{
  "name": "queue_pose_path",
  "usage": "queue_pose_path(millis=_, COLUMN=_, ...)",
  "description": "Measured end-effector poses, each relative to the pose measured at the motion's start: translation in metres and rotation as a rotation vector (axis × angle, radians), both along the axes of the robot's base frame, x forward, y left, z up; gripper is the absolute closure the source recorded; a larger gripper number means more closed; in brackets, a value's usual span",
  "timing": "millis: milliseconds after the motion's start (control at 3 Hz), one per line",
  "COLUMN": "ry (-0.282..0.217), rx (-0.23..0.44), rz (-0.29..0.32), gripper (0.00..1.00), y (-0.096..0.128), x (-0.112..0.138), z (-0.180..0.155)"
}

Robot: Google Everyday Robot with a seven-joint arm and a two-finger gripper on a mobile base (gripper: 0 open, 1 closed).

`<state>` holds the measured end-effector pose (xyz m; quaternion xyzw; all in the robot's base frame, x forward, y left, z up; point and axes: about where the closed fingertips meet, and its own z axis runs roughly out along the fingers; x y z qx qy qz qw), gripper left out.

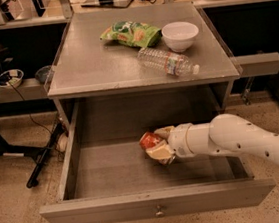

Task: Place coke can into top drawer

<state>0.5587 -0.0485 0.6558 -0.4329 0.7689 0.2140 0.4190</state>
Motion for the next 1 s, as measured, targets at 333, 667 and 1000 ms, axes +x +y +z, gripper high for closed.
queue_pose_path(millis=333, ry=0.0, rx=0.0, rz=0.0, gripper=0.12, y=0.0, x=0.0, z=0.0)
queue_pose_path(millis=667, ry=0.0, rx=0.0, rz=0.0, gripper=0.0, y=0.0001, x=0.0, z=0.0)
queue_pose_path(millis=1000, ry=0.0, rx=0.0, rz=0.0, gripper=0.0, y=0.0001, x=0.0, z=0.0)
